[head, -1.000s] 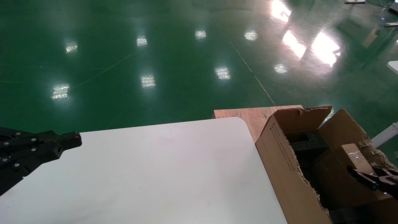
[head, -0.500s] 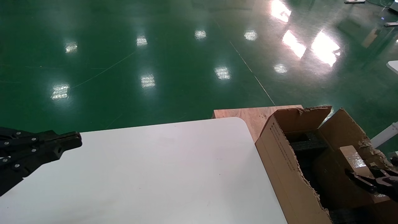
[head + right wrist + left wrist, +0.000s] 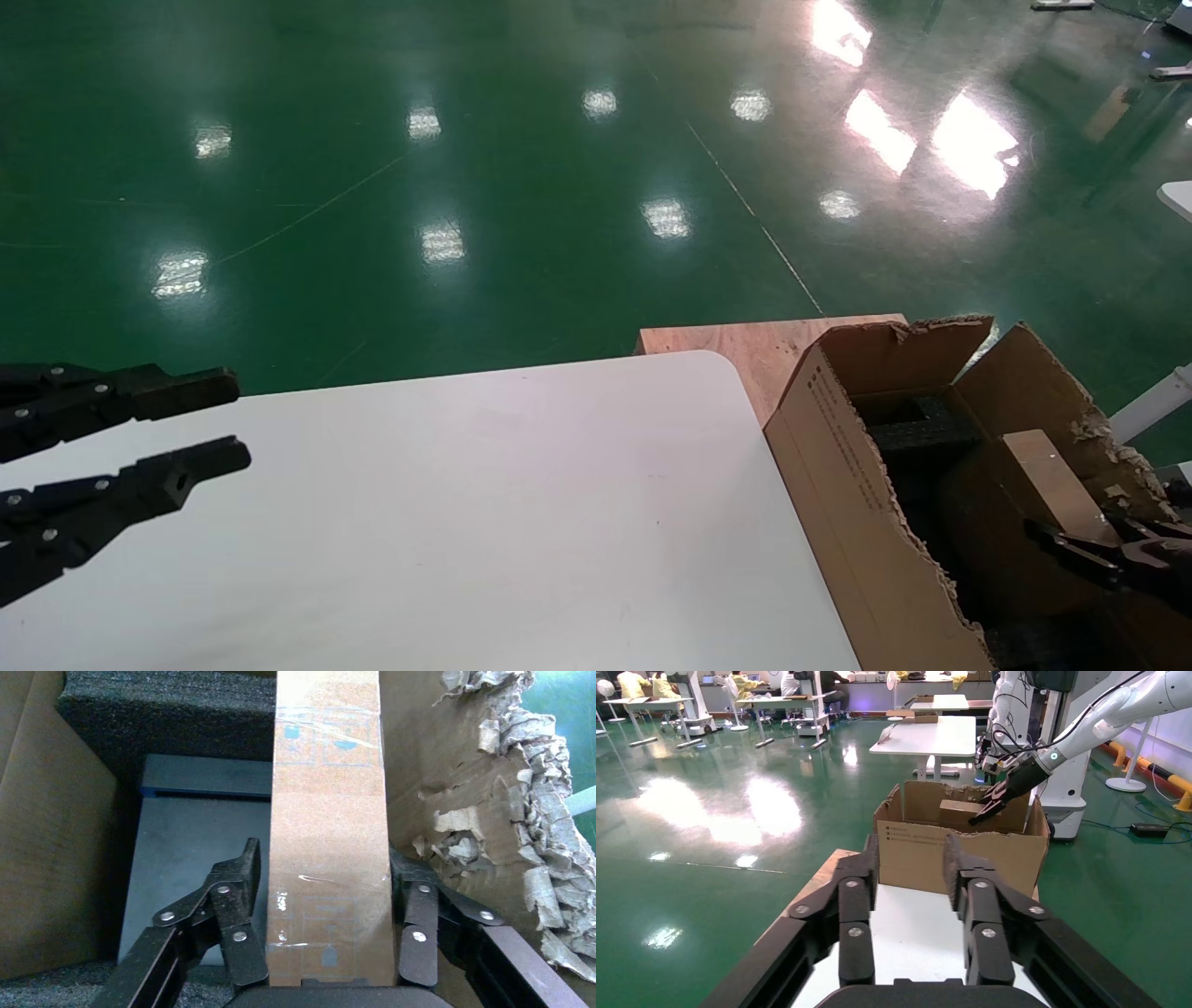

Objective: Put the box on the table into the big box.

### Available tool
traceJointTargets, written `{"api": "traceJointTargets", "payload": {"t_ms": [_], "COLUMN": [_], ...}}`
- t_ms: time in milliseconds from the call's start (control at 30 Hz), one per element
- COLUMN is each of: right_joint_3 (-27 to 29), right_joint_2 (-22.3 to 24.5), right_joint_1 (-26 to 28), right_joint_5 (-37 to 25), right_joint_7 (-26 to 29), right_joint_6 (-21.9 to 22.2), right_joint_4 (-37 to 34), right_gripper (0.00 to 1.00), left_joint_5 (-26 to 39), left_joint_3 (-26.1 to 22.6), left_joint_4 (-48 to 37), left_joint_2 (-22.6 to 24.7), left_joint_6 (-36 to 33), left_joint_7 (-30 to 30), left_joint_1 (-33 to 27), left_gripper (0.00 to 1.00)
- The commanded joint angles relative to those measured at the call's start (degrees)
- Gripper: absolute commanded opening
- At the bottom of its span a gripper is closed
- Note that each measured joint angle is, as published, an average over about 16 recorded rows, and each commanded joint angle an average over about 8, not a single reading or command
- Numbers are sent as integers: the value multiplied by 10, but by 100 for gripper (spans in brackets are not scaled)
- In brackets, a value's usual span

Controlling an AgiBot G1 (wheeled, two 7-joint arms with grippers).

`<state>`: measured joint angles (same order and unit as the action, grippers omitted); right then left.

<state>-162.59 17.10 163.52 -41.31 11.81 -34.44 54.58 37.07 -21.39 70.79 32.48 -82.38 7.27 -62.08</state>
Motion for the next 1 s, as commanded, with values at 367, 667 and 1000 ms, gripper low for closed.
{"api": "traceJointTargets", "payload": {"t_ms": [367,667,1000], "right_joint_3": [2,18,149], "right_joint_2": [1,-3,-5], "right_joint_1": [0,-9,-65], "right_joint_5": [2,1,-10], "right_joint_7": [0,-8,-56], "right_joint_6": [0,2,-14], "right_joint_4": [-1,13,115], "right_gripper": [100,100,100], "left_joint_5": [0,0,0], "left_joint_3": [0,0,0], "left_joint_4": [0,0,0], "left_joint_2": [0,0,0], "left_joint_6": [0,0,0], "left_joint_7": [0,0,0], "left_joint_1": [0,0,0], "left_gripper": [100,100,100]}}
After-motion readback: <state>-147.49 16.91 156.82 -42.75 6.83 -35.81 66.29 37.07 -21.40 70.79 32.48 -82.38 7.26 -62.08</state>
